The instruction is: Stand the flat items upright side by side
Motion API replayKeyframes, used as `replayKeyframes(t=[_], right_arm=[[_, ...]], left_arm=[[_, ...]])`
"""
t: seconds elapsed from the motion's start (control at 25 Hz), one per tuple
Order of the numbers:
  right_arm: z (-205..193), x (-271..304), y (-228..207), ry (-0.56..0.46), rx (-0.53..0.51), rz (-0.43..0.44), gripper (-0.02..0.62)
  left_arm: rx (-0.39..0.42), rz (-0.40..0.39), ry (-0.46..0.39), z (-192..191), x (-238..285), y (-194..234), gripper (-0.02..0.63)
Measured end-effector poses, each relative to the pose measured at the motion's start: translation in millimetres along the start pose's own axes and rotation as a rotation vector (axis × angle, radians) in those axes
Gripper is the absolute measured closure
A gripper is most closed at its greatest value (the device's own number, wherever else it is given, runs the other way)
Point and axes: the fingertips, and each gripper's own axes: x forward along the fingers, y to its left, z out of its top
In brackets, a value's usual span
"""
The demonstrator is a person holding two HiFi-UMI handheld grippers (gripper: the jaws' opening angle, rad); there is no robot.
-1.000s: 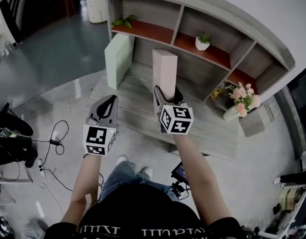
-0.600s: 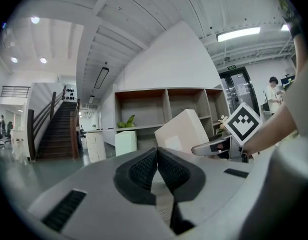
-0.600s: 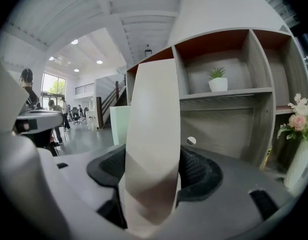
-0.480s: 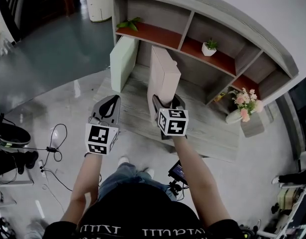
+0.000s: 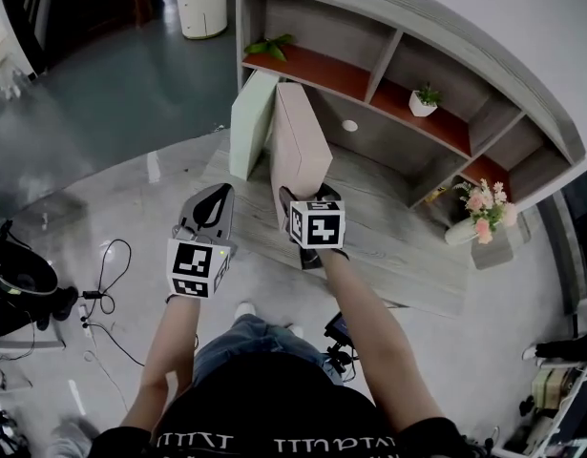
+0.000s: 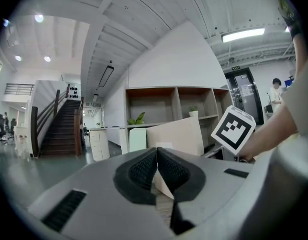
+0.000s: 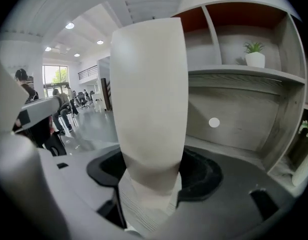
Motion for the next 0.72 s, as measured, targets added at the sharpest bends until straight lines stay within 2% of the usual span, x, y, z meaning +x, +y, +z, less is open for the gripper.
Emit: replayKeyframes(t=[0.28, 0.44, 0.72], right_arm=[[-7, 29, 25, 0.06, 0.031, 0.022, 0.282], [-10, 40, 31, 0.081, -0.011, -0.008, 0.278], [1, 60, 34, 0.102, 0.03, -0.073, 0.275]], left_arm=[[-0.014, 0.046, 0.002, -9, -5, 32, 0.592], [-0.025, 0.063, -0.001, -15, -6, 45, 0.592], [-0.046, 0.089, -0.002, -22, -3, 62, 0.592]])
